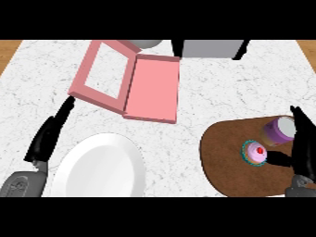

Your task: Pick the can from the cutting board and place it in the cardboard box

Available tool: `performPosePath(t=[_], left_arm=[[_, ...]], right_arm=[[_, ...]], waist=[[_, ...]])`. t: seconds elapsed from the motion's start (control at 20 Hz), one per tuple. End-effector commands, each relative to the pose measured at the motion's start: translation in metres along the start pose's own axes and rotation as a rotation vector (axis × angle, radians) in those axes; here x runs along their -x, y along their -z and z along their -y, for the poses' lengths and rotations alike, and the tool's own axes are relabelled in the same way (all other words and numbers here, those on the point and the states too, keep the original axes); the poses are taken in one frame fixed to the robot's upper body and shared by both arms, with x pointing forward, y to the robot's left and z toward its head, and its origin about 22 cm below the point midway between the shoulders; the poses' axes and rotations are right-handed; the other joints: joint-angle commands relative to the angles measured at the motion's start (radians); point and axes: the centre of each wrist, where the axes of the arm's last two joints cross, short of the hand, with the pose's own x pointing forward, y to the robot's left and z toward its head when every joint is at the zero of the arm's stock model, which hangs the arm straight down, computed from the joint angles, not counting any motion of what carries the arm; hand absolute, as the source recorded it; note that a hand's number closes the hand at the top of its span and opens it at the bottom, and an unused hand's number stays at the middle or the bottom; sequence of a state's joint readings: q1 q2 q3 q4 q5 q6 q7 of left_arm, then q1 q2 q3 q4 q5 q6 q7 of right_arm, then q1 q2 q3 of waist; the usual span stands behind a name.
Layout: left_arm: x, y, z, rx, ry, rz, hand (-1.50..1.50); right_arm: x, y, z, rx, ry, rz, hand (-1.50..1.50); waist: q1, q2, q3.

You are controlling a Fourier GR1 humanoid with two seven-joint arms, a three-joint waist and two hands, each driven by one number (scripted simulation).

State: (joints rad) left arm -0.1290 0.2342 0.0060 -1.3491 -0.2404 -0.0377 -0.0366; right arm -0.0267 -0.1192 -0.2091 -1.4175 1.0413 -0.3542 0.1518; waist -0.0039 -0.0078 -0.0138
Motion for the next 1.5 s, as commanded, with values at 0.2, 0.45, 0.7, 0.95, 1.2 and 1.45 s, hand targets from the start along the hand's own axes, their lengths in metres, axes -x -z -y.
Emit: performPosePath(t=[0.2, 0.45, 0.7, 0.95, 1.2, 1.45], left_arm=[[0.015, 0.010, -0.007, -0.002, -0.015, 0.005, 0.00], [-0.006, 0.006, -0.013, -0.001, -0.017, 0.000, 0.00], [0.011, -0.005, -0.011, -0.003, 0.014, 0.000, 0.00], [-0.014, 0.014, 0.013, 0.043, 0.008, 0.056, 0.00], [-0.034, 0.023, 0.030, 0.143, 0.015, 0.130, 0.00], [-0.036, 0.028, 0.037, 0.174, 0.025, 0.115, 0.00]], right_arm=[[0.003, 0.004, -0.013, 0.141, -0.137, 0.063, 1.50], [-0.001, 0.012, -0.019, 0.262, -0.133, 0.083, 1.50], [0.008, 0.009, -0.005, 0.344, -0.169, 0.055, 1.50], [-0.104, -0.029, -0.049, 0.083, -0.210, 0.347, 1.50], [-0.162, -0.040, -0.062, -0.118, -0.286, 0.531, 1.50], [-0.238, -0.040, -0.042, -0.092, -0.340, 0.556, 1.50]], waist=[[0.002, 0.010, 0.014], [0.008, 0.008, 0.014], [0.005, 0.007, 0.014], [0.083, 0.023, 0.007], [0.217, 0.047, 0.008], [0.220, 0.030, 0.009]])
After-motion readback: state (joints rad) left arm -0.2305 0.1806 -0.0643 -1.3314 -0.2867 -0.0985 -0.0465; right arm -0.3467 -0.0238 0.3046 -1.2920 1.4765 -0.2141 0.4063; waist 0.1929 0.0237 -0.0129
